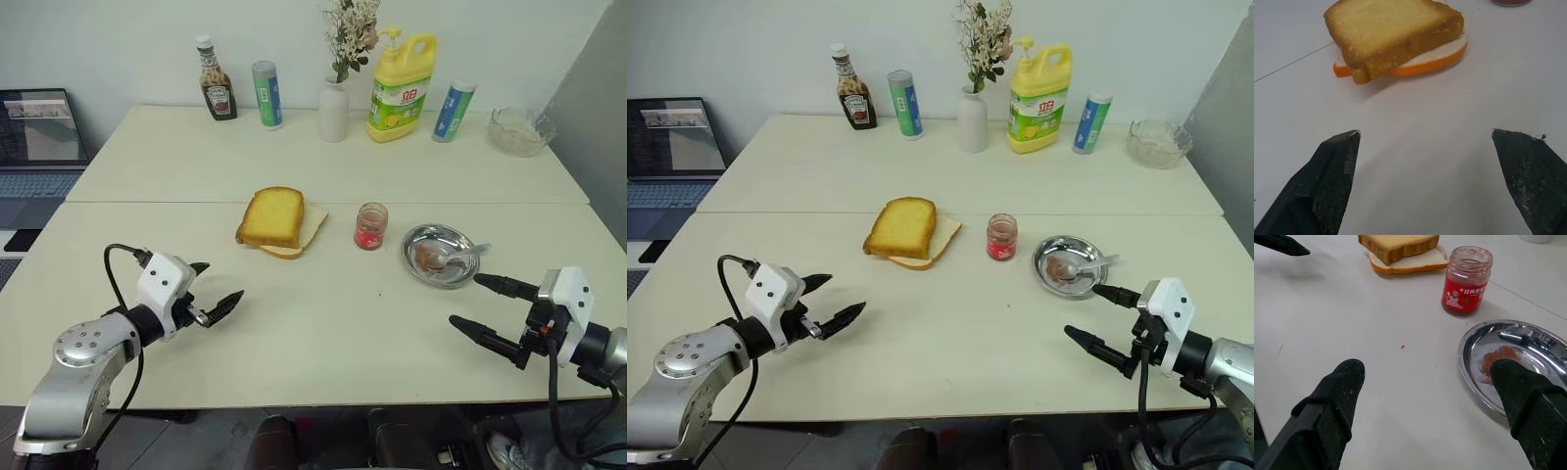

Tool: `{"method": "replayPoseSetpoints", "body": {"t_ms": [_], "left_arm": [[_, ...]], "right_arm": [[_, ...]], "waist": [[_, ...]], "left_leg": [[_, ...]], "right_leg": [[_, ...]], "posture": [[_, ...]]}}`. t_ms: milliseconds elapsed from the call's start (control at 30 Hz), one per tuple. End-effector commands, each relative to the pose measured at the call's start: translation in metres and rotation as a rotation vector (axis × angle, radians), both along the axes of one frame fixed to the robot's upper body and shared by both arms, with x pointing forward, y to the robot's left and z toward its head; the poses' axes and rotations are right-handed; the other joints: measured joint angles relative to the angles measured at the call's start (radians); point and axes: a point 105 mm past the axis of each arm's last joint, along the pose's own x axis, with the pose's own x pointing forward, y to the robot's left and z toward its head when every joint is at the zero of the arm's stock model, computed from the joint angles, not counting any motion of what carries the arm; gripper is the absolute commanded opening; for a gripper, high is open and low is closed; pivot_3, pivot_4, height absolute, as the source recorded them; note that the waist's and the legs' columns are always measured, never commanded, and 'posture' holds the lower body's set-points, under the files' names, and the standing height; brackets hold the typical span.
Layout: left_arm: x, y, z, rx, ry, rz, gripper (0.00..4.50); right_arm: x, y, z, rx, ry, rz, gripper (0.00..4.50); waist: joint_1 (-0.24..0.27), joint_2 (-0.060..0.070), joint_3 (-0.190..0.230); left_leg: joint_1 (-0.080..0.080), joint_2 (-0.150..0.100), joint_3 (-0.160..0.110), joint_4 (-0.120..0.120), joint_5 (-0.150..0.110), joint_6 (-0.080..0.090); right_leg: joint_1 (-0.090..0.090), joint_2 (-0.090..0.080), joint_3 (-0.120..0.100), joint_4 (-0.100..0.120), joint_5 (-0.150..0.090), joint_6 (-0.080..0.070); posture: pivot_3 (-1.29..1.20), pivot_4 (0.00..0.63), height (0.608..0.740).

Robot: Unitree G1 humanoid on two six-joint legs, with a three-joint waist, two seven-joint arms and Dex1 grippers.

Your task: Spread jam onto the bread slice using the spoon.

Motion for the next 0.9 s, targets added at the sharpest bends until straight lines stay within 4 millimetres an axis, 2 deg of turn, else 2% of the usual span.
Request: {"method": "replayPoseSetpoints", "body": {"t_ms": [33, 400, 633, 900], "left_arm": [[0.0, -0.004, 0.009, 0.027, -0.045, -0.034, 4.5], [0.008, -0.001, 0.013, 0.038, -0.115, 0.019, 4.5], [0.016, 0.006, 0.017, -0.071, -0.14, 0.079, 4.5], [0.034, 0.011, 0.018, -0.217, -0.08, 0.165, 4.5]], "right_arm": [[0.0, 0.004, 0.003, -0.012, -0.018, 0.026, 4.47], [0.005, 0.011, 0.002, -0.007, -0.034, 0.05, 4.47], [0.002, 0.026, 0.005, 0.017, -0.051, 0.084, 4.47], [-0.002, 0.041, 0.013, 0.035, -0.083, 0.119, 4.47]], "waist": [[0.0, 0.0, 0.0], [0.0, 0.0, 0.0], [0.0, 0.0, 0.0], [0.0, 0.0, 0.0]], "left_leg": [[0.0, 0.0, 0.0, 0.0, 0.0, 0.0], [0.0, 0.0, 0.0, 0.0, 0.0, 0.0], [0.0, 0.0, 0.0, 0.0, 0.0, 0.0], [0.0, 0.0, 0.0, 0.001, 0.0, 0.0]], "right_leg": [[0.0, 0.0, 0.0, 0.0, 0.0, 0.0], [0.0, 0.0, 0.0, 0.0, 0.0, 0.0], [0.0, 0.0, 0.0, 0.0, 0.001, -0.001], [0.0, 0.0, 0.0, 0.0, 0.001, -0.001]], "posture": [[0.0, 0.15, 0.74], [0.0, 0.15, 0.74], [0.0, 0.15, 0.74], [0.0, 0.15, 0.74]]}}
